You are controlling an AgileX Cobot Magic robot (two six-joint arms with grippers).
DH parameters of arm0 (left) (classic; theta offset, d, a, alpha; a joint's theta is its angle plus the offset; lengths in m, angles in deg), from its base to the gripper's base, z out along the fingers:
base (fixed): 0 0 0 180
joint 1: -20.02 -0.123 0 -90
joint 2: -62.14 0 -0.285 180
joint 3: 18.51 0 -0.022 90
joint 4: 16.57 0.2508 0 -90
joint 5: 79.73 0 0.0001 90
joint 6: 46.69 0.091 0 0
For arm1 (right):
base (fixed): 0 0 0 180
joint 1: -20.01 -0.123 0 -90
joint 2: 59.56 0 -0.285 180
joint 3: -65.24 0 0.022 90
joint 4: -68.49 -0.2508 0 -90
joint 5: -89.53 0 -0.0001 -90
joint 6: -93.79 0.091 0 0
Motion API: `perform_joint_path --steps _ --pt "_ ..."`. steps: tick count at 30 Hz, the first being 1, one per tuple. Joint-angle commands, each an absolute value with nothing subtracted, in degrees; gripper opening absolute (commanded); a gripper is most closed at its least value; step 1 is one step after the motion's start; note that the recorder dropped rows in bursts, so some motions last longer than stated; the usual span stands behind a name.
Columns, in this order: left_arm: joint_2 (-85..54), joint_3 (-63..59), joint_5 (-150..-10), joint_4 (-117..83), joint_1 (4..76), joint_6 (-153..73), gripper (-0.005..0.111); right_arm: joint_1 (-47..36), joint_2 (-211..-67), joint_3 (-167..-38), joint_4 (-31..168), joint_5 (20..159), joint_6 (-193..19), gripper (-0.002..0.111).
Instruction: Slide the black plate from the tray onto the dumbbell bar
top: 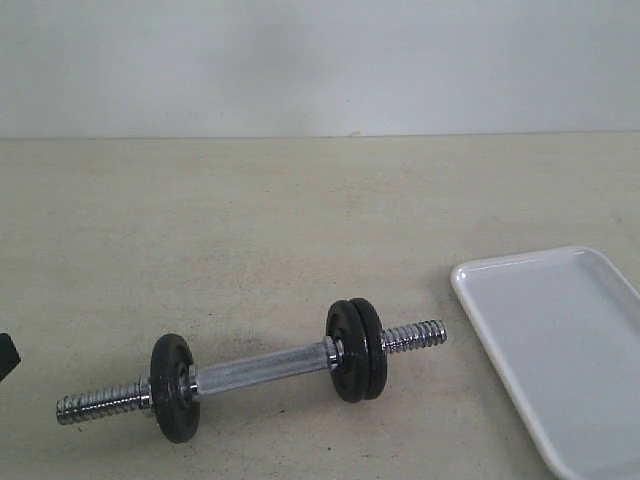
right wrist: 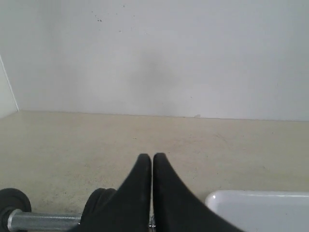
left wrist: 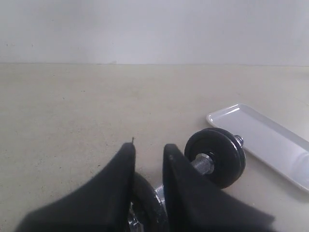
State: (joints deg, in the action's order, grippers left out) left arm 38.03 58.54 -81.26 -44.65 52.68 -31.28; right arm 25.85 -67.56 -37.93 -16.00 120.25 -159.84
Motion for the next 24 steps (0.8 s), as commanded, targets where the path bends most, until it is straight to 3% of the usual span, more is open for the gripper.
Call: perform_joint_path --steps 1,24 --pt "38.23 58.7 -82.53 -44.66 52.54 -30.82 0.02 26.16 -67.35 -37.55 -16.36 119.3 -156.14 0.0" --pt "38.23 58.7 -83.04 -44.54 52.54 -28.86 0.02 26.16 -67.35 -37.55 -16.24 118.07 -156.02 0.0"
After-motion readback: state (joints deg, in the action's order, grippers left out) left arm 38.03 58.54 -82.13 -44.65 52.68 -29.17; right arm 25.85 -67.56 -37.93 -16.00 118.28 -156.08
